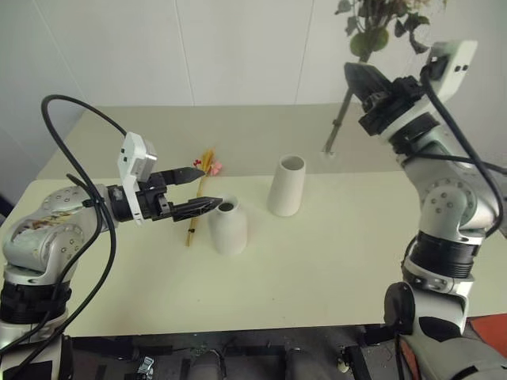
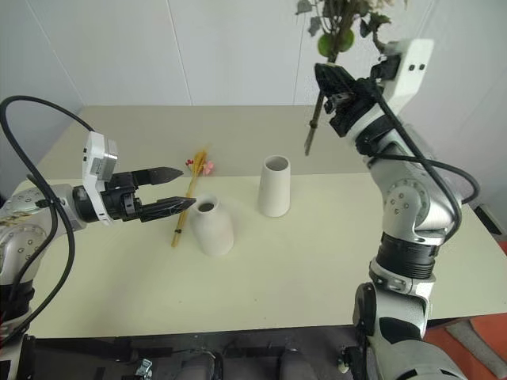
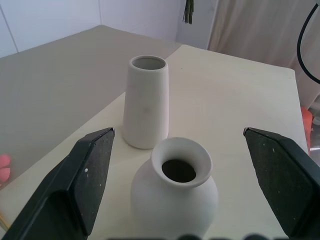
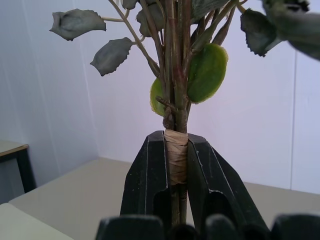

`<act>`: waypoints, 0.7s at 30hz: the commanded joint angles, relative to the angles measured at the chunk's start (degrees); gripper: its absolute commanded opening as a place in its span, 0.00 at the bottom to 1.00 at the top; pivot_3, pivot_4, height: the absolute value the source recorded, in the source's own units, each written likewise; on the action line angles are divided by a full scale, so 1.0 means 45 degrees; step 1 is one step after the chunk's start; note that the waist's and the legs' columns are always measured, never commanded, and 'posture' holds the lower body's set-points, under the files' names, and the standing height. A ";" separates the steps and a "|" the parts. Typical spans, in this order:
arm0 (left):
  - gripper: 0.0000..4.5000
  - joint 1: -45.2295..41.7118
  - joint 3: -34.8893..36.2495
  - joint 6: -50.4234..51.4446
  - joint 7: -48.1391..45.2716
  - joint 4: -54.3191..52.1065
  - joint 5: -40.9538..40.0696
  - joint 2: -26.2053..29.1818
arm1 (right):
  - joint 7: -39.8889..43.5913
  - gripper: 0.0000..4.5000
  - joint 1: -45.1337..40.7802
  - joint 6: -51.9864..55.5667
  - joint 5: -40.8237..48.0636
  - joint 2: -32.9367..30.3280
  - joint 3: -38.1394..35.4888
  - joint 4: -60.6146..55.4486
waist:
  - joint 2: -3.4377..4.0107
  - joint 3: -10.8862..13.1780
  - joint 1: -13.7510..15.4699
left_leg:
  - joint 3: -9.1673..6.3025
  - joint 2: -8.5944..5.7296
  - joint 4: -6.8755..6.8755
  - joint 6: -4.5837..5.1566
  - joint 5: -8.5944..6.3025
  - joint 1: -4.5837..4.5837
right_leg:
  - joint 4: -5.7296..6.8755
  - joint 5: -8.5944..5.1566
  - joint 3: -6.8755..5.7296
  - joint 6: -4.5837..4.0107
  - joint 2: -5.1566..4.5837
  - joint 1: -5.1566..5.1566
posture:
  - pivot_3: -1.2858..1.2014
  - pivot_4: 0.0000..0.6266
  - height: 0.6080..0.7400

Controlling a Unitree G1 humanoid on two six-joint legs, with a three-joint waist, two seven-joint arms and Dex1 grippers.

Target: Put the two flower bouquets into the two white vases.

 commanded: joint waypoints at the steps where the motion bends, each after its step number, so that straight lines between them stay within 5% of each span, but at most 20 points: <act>1: 1.00 -0.0419 0.0032 -0.0308 -0.0138 -0.0101 0.0094 0.0002 | -0.0018 0.05 -0.0138 -0.1238 -0.0348 0.0318 0.0435 0.0381 | 0.0000 0.0000 0.0002 | 0.0000 0.0000 0.0001 0.0000 0.0000 0.0001 | 0.0003 0.0001 0.0000 -0.0002 0.0001 -0.0001 | 0.52 0.24 1.00; 18: 1.00 -0.0397 0.0113 -0.0236 -0.0175 -0.0238 0.0225 -0.0014 | 0.0048 0.05 -0.0495 -0.4571 -0.1554 0.1673 0.1484 0.4491 | 0.0001 0.0001 -0.0005 | -0.0001 0.0015 0.0000 -0.0001 0.0001 -0.0002 | 0.0005 0.0004 0.0001 -0.0008 0.0016 -0.0011 | 0.52 0.24 1.00; 21: 1.00 -0.0407 0.0088 -0.0225 -0.0147 -0.0230 0.0246 -0.0025 | 0.0275 0.29 0.0257 -0.4965 -0.1948 0.1845 0.1953 0.4605 | 0.0002 0.0001 -0.0005 | -0.0001 0.0016 -0.0002 0.0000 0.0000 -0.0003 | 0.0001 0.0004 0.0001 -0.0008 0.0016 -0.0012 | 0.52 0.24 1.00</act>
